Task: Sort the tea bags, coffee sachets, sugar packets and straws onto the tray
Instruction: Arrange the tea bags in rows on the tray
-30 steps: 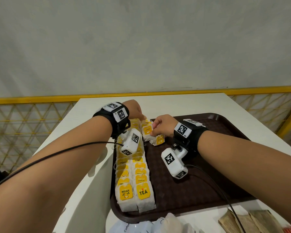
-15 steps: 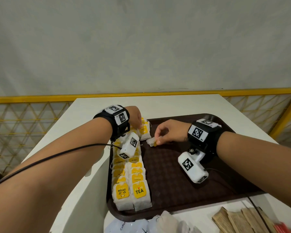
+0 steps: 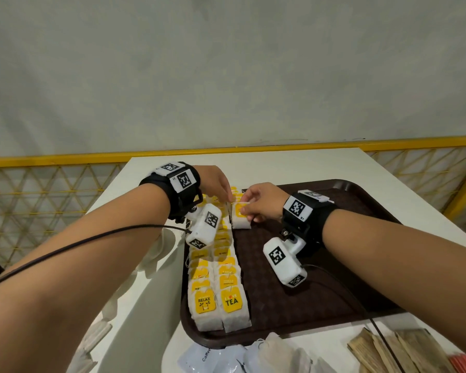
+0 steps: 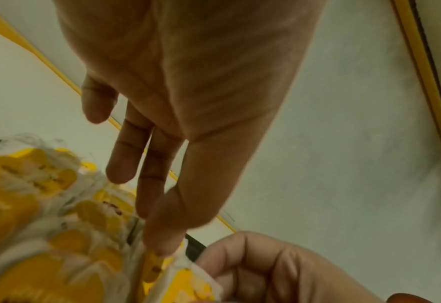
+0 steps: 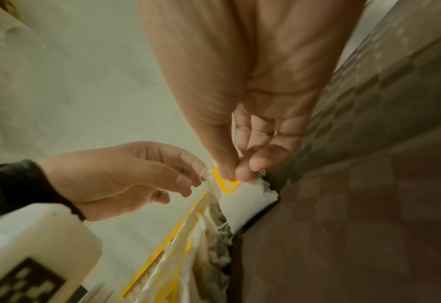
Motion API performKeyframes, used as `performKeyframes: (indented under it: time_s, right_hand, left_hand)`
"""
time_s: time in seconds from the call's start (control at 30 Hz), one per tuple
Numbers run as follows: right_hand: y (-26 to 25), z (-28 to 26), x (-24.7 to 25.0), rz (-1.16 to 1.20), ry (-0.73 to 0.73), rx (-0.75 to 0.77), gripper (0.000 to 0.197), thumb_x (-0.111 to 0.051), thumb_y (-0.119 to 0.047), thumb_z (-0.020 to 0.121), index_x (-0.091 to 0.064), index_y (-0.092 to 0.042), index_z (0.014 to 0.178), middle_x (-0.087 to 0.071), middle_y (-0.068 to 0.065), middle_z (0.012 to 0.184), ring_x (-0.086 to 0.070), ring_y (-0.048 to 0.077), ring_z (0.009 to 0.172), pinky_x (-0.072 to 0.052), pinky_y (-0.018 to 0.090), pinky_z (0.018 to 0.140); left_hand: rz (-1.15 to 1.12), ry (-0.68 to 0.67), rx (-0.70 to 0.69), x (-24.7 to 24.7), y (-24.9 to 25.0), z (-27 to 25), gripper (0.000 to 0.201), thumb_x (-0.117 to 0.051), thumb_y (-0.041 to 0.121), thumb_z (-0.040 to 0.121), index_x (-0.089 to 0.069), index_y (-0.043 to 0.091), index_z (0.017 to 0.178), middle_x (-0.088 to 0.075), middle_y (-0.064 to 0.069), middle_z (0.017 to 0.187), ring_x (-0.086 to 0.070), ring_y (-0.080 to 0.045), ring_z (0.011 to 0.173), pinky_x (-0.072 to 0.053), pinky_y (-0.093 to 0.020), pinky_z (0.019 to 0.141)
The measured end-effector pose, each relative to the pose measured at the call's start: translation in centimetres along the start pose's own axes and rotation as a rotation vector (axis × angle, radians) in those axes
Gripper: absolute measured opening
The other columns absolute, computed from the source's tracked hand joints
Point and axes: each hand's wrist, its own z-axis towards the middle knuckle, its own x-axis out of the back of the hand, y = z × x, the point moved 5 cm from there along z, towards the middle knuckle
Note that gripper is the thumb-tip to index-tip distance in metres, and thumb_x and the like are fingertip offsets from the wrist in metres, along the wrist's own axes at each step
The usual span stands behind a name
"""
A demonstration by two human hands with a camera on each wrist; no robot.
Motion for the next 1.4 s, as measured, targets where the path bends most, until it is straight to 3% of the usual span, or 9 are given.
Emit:
performKeyframes:
  time_s: [0.07,0.2,0.37,0.47,0.63,0.73,0.93,1.1,1.4]
  right_hand:
    - [0.0,-0.1,-0.1,0.039,0.012,-0.005,0.021,-0.067,0.007,0.082,-0.054,-0.008,0.083,-0.057,0.010,0.065,-0.058,0.015,0.052,-0.050,0.019,0.046]
    - [0.2,-0.5,0.2,0.044,0.051,0.010,0.028,-0.073,0.008,0.074,-0.052,-0.008,0.084,-0.053,0.006,0.069,-0.059,0.020,0.060,-0.055,0.025,0.057]
    - [0.2,-0.9,0.0,-0.322,-0.003,0.093,0.031,-0.085,-0.010,0.067,-0.054,-0.017,0.068,-0.056,-0.001,0.066,-0.052,0.011,0.056,-0.046,0.021,0.054]
    - [0.3,-0.8,-0.5,-0.417,-0.019,0.116,0.031,-0.082,-0.009,0.070,-0.053,-0.020,0.063,-0.052,-0.006,0.064,-0.048,0.006,0.058,-0.040,0.019,0.057]
    - [0.2,-1.1,-0.4,-0.322,-0.106,0.080,0.017,-0.074,-0.006,0.078,-0.063,-0.017,0.072,-0.056,-0.005,0.065,-0.050,0.005,0.057,-0.043,0.016,0.053]
    - [0.3,-0.8,0.8,-0.165,0.000,0.034,0.013,-0.069,-0.004,0.083,-0.065,-0.013,0.075,-0.062,0.000,0.069,-0.055,0.007,0.060,-0.050,0.016,0.054]
    - [1.2,1.4,1.8,0.002,0.168,-0.073,0.020,-0.063,0.008,0.083,-0.069,0.002,0.101,-0.067,0.024,0.099,-0.063,0.024,0.082,-0.056,0.035,0.083]
    - [0.4,2.2,1.1,-0.108,0.190,-0.027,0.023,-0.065,0.006,0.080,-0.074,-0.004,0.098,-0.071,0.014,0.094,-0.065,0.022,0.082,-0.057,0.039,0.085]
    - [0.0,2.1,0.9,-0.156,0.160,0.002,0.028,-0.065,0.003,0.080,-0.073,-0.008,0.105,-0.072,0.011,0.101,-0.064,0.018,0.084,-0.055,0.032,0.086]
  left_hand:
    - [0.012,-0.045,0.016,-0.6,0.0,-0.2,0.001,-0.071,0.031,0.080,-0.072,0.030,0.081,-0.069,0.006,0.096,-0.059,-0.013,0.096,-0.044,-0.030,0.092]
    - [0.032,0.045,0.016,-1.0,0.5,0.1,0.018,-0.070,0.029,0.083,-0.073,0.016,0.095,-0.065,0.003,0.095,-0.055,-0.011,0.090,-0.041,-0.026,0.080]
    - [0.135,0.069,0.075,-1.3,0.9,0.7,0.031,-0.069,0.029,0.085,-0.069,0.005,0.105,-0.061,-0.004,0.096,-0.055,-0.016,0.090,-0.043,-0.027,0.072]
    - [0.201,0.088,0.084,-1.5,0.8,0.9,0.037,-0.071,0.030,0.083,-0.068,0.003,0.108,-0.066,-0.009,0.109,-0.060,-0.023,0.104,-0.049,-0.030,0.084]
    - [-0.024,0.215,0.107,0.3,-0.9,0.9,0.027,-0.073,0.019,0.081,-0.072,0.003,0.102,-0.067,-0.008,0.104,-0.059,-0.018,0.093,-0.046,-0.027,0.077]
    - [-0.113,0.257,0.148,1.1,-2.0,0.9,0.024,-0.073,0.015,0.082,-0.072,0.002,0.102,-0.069,-0.013,0.106,-0.056,-0.017,0.085,-0.045,-0.025,0.064]
    - [-0.115,0.258,0.157,0.3,-2.1,1.9,0.031,-0.073,0.022,0.082,-0.072,0.002,0.106,-0.069,-0.012,0.110,-0.061,-0.026,0.106,-0.048,-0.032,0.087]
    - [-0.134,0.260,0.162,-0.3,-2.2,2.8,0.029,-0.073,0.023,0.082,-0.073,0.003,0.102,-0.070,-0.011,0.105,-0.063,-0.025,0.102,-0.050,-0.032,0.084]
    - [-0.025,0.245,0.182,-0.7,-1.9,3.8,0.031,-0.071,0.031,0.082,-0.073,0.006,0.101,-0.070,-0.009,0.103,-0.064,-0.024,0.098,-0.053,-0.037,0.089]
